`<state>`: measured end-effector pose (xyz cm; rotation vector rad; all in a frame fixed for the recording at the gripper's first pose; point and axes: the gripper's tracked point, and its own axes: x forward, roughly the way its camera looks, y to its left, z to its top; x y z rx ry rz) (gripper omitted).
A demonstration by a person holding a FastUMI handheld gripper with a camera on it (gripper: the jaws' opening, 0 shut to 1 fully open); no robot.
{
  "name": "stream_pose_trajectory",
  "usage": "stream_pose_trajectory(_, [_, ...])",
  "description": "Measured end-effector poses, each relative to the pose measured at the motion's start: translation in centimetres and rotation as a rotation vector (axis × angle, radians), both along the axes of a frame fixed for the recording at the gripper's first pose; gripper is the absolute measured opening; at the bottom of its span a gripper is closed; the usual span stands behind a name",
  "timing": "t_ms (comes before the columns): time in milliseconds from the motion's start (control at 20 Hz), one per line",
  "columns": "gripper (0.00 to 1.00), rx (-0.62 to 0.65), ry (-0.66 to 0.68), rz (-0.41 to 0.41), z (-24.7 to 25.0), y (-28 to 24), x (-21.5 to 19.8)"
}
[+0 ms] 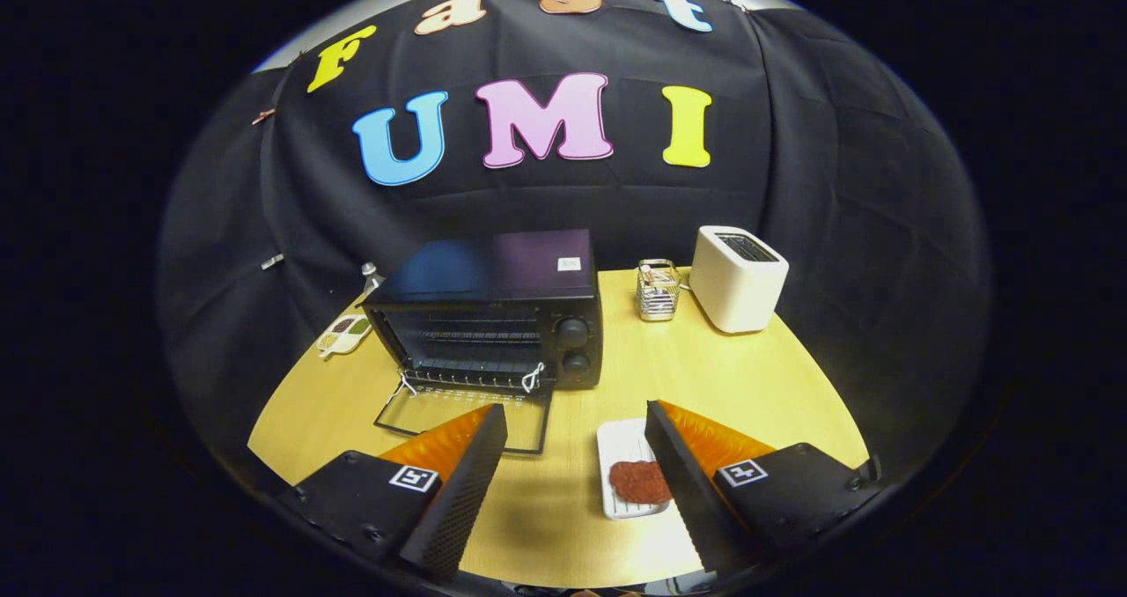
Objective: Open the toaster oven, put the food inside, and close the toaster oven door.
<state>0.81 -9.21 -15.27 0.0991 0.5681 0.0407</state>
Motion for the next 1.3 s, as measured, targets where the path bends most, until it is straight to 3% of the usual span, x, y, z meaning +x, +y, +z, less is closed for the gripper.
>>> stream_pose_trajectory(550, [0.99, 0.140, 0.281, 0.110, -9.7, -8.9, -0.6])
stream_pose_trajectory(850, [0.98, 0.263, 0.436, 0.160, -14.3, -10.0, -1.1])
stream_pose_trajectory(1050, [0.94, 0.393, 0.524, 0.137, -15.7, -9.5, -1.5])
stream_pose_trajectory(1100, [0.79, 0.426, 0.545, 0.122, -16.0, -9.5, -1.6])
stream_pose_trajectory(1150, [0.75, 0.454, 0.568, 0.112, -16.3, -9.4, -1.8])
stream_pose_trajectory(1300, [0.36, 0.520, 0.591, 0.093, -16.4, -9.5, -1.7])
